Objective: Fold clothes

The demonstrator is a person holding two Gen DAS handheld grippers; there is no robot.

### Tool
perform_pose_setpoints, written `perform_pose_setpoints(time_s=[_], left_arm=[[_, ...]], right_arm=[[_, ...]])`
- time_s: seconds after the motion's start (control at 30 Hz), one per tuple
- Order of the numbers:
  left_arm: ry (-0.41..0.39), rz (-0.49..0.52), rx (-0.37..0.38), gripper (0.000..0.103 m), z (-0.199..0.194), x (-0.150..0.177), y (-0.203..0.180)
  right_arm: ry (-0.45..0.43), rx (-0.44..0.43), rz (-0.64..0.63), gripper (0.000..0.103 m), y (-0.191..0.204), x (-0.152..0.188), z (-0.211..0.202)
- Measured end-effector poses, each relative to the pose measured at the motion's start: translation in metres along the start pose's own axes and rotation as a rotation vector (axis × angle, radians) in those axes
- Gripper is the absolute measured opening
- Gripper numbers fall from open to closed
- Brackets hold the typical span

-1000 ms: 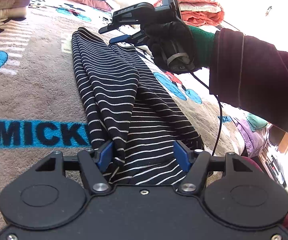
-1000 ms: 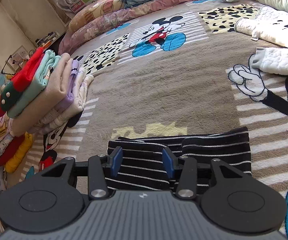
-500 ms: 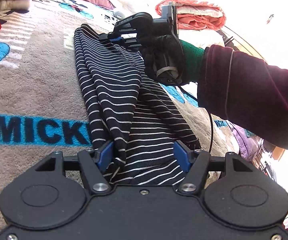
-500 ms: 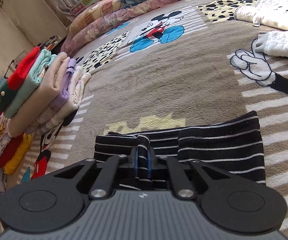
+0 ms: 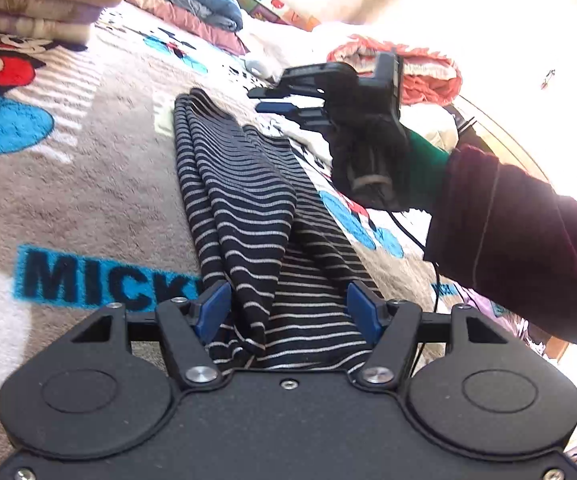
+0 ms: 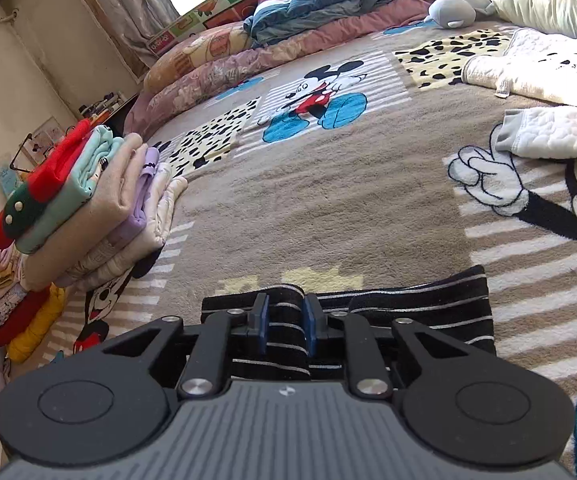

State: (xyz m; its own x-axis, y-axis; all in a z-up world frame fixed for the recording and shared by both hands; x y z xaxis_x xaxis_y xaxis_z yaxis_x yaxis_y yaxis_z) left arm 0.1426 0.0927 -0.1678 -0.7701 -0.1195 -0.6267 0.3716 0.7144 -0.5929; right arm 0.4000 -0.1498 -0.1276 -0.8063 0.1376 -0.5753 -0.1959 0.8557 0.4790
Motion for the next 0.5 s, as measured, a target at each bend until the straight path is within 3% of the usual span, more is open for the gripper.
perform_pose_setpoints(time_s=[0.17,0.3,0.4,0.5], left_arm=[[-0.149,0.020,-0.136,0.064,-0.011,-0.003,-0.006],[-0.212,0.100,-0.089,0.063,-0.017,-0.003,-0.019],[-0.204,0.142,-0.049,0.063,-0.011,-0.004,-0.031],[-0.176,0.179,-0.054,0.063,0.004,-0.005,-0.038]], right_arm=[[-0.058,-0.069,-0.091,0.025,0.020,0.020,-0.054],[-0.025,-0.125,-0.221,0.025,0.043,0.069,-0.087],[-0.019,-0.099,-0.230,0.025,0.045,0.101,-0.106],[-0.041,-0.078,-0.188,0.025,0.039,0.130,-0.127]])
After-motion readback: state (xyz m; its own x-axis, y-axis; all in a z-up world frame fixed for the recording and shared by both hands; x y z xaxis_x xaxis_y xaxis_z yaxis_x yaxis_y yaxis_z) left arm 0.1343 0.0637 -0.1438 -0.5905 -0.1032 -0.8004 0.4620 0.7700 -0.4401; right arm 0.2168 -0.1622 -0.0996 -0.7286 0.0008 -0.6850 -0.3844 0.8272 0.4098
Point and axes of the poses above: each gripper's, at about its wrist camera, not at the fingertips, and z roughly the way its jaws point, y to its left, x to its underside, the point moved 1 cm from there along z, roughly the way its jaws point, and after that the axes turned 8 degrees about y, right-handed, at the moved point
